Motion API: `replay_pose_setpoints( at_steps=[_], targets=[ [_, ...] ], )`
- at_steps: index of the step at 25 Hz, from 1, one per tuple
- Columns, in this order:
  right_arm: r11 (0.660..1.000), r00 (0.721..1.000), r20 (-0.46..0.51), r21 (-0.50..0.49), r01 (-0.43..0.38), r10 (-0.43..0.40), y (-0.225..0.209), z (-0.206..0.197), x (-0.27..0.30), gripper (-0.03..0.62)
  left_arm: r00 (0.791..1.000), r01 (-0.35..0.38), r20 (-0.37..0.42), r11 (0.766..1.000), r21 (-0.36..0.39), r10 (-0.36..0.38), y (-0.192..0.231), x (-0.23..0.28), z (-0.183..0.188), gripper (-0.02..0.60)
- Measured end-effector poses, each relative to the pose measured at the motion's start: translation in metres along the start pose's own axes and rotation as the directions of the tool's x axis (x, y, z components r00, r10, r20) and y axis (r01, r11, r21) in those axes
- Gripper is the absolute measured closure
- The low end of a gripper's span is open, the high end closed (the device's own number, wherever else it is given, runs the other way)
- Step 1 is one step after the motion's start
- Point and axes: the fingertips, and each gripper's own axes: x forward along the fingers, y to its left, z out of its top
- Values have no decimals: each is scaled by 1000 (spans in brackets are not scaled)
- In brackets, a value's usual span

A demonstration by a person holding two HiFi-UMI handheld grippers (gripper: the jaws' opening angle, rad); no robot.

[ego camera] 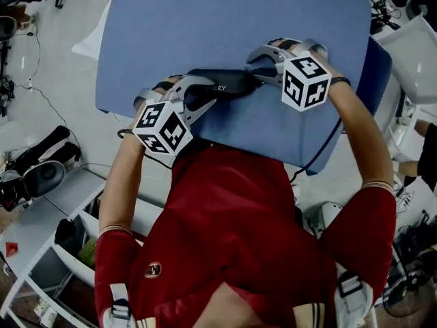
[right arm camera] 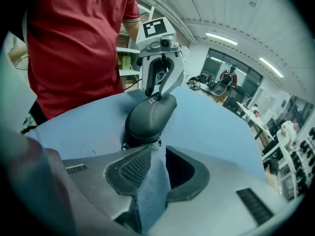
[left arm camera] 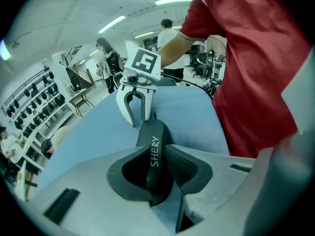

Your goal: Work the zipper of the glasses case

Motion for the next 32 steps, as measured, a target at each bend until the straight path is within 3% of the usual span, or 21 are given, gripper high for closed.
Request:
replay_pose_setpoints(
  at_steps=[6,13,18,23,32],
  targets=[
    [985,995,-24,-144,-95,92,1,-2,9,503,1000,7,-21,1000,-1,-7,0,1,2,500],
    [929,980,-71,-314,-197,184,5,4,15,528,999,21,-28,1000,-4,-21,-1,0,2,499],
    [892,969,-100,-377,-248,227,4,6,17,548,999,33,-38,999,5,-33,-2,0,2,499],
    [871,961,-122,-405,-278,250,5,5,15,583,999,35,-34,999,-1,-35,1,-1,3,499],
    [906,965,-124,-333,-260,232,2,5,13,594,999,40,-26,999,-12,-40,2,-4,0,499]
  ],
)
